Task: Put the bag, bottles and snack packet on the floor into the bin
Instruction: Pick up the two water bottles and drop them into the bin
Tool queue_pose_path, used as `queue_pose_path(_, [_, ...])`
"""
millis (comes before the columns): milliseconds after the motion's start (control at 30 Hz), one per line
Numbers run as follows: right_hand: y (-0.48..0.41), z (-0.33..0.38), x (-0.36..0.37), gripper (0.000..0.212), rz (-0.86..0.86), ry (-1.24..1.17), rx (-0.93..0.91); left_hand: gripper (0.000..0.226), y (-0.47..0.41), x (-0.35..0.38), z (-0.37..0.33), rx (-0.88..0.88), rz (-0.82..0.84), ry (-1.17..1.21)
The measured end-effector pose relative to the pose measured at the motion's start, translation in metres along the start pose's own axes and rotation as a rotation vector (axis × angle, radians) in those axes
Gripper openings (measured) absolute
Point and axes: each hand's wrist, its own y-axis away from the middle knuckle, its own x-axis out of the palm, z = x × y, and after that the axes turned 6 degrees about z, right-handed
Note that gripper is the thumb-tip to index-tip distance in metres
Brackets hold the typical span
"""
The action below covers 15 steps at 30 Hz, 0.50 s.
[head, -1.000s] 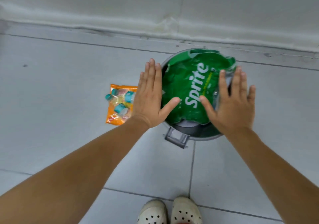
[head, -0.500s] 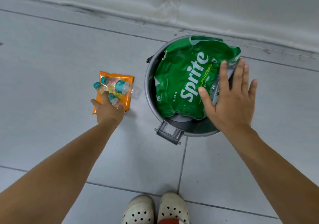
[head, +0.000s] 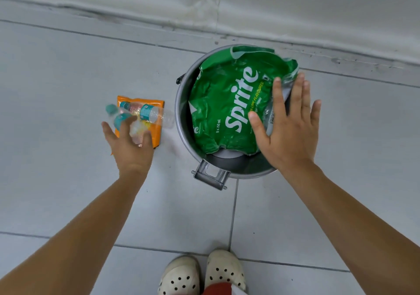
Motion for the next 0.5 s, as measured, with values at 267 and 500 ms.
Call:
queue_pose_path(267, [0.002,0.001,-0.006,0.074,0.026,-0.092,0.008,0.036,0.075,-0.014,-0.089,0.924,0.142,0.079])
queue_pose_path(500, [0.002,-0.001,-0.008,0.066,0.029,-0.113,-0.003,0.042,0.089,0.005,-0.093,1.002,0.284,-0.411])
